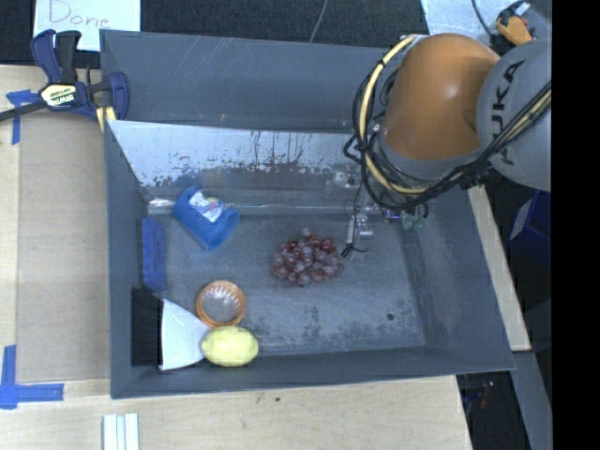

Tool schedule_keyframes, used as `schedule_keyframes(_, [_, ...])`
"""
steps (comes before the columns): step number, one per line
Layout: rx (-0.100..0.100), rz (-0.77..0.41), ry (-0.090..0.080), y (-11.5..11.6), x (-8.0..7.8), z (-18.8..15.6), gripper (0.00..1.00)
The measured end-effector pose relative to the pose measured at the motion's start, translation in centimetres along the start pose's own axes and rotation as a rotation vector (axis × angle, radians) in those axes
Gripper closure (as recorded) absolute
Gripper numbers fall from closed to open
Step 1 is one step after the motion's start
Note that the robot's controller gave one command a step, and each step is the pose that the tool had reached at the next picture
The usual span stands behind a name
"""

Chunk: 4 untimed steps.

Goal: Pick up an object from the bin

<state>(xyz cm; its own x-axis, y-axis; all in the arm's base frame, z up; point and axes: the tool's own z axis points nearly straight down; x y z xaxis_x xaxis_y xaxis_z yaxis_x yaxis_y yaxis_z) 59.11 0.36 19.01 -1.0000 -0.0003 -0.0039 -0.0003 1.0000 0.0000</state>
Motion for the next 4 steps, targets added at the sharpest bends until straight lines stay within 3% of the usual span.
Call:
schedule_keyframes(1, [-0.002, 0.007, 0.006, 2.1, 0.6, 12.2, 0.0])
schedule_keyframes(2, [-0.001, 0.176, -0.015, 2.6, 1.2, 4.6, 0.0])
schedule_keyframes(3, [-0.002, 0.017, 0.003, 2.2, 0.8, 11.5, 0.0])
schedule_keyframes(4, [-0.002, 0.224, -0.017, 3.0, 1.5, 11.9, 0.0])
